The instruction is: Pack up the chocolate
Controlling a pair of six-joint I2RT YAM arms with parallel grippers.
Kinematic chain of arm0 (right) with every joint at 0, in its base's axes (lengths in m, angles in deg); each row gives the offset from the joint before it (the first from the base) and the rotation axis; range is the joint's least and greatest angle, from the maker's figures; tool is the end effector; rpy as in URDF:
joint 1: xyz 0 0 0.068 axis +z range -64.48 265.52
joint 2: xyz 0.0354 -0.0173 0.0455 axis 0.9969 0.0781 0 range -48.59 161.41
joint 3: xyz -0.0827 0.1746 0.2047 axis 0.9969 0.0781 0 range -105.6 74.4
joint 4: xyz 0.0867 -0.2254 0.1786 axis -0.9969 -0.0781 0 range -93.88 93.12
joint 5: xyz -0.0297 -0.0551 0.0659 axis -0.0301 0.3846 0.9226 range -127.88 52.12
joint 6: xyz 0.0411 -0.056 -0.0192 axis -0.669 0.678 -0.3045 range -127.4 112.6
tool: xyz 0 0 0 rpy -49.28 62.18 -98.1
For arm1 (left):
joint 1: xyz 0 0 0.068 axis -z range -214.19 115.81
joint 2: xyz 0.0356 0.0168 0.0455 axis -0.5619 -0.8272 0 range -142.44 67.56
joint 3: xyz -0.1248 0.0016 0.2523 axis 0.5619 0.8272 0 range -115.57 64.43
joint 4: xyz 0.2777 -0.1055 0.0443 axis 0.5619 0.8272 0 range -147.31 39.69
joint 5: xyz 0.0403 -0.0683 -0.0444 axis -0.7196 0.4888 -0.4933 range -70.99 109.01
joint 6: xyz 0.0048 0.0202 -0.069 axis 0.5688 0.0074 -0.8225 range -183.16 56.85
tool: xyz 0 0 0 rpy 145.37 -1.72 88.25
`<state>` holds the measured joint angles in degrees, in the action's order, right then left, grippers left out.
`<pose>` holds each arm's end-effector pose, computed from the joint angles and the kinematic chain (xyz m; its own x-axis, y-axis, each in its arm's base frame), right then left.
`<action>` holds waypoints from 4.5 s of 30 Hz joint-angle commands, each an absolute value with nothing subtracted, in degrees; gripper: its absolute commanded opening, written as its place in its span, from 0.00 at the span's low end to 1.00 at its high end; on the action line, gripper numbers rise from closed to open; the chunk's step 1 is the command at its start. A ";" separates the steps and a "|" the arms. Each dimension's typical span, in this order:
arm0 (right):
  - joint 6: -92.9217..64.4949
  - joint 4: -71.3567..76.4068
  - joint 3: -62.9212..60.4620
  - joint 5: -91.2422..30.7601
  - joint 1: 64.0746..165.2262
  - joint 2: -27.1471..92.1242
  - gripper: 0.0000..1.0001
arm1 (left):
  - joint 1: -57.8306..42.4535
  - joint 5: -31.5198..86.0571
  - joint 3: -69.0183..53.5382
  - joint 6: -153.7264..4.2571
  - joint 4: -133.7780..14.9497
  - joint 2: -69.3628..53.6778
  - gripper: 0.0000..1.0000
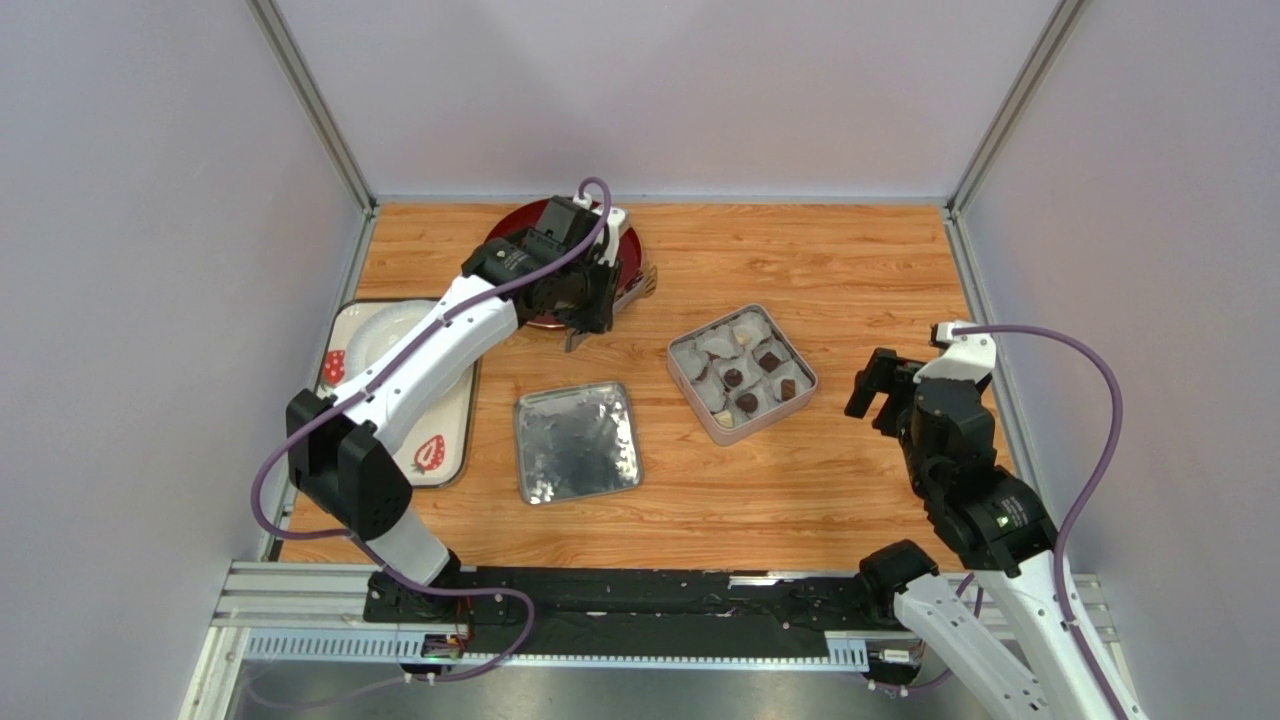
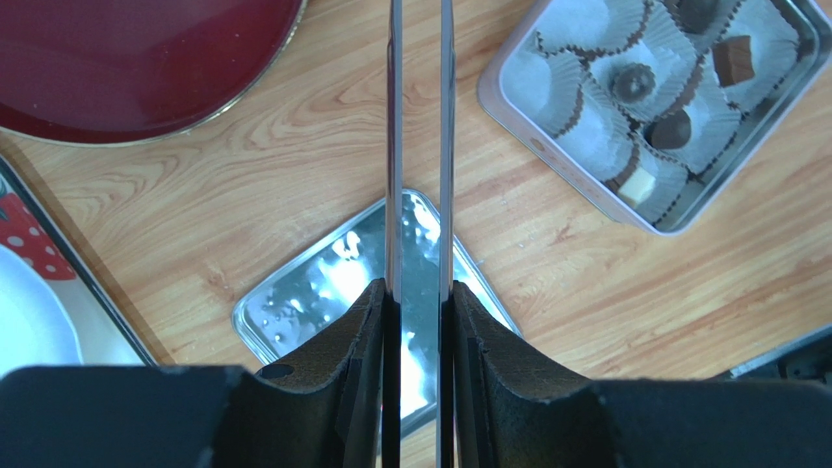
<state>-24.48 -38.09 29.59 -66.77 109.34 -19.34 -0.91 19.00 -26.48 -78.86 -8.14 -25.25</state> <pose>0.1536 0.0364 0.3268 -0.3653 0.1198 -0.9231 0.1591 0.9851 0.0649 0.3389 -0.2224 0.3327 -0.7746 0.1846 -0.6049 0.3521 0.9204 -0.1699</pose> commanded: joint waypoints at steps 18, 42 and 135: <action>-24.54 -35.20 30.11 -64.25 109.34 -19.06 0.84 | 10.46 21.73 -20.65 -82.49 -12.04 -16.99 0.34; -23.13 -34.76 31.51 -71.81 117.87 -20.90 0.86 | 19.78 17.08 -16.43 -92.07 -11.26 -20.94 0.35; -22.95 -34.94 31.25 -72.42 117.87 -21.17 0.87 | -15.12 10.84 -39.28 -89.08 -10.82 -43.44 0.44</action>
<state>-23.58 -36.91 31.47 -71.44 117.73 -21.22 -15.05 12.40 -36.60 -88.02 -10.37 -42.85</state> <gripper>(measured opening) 0.868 0.442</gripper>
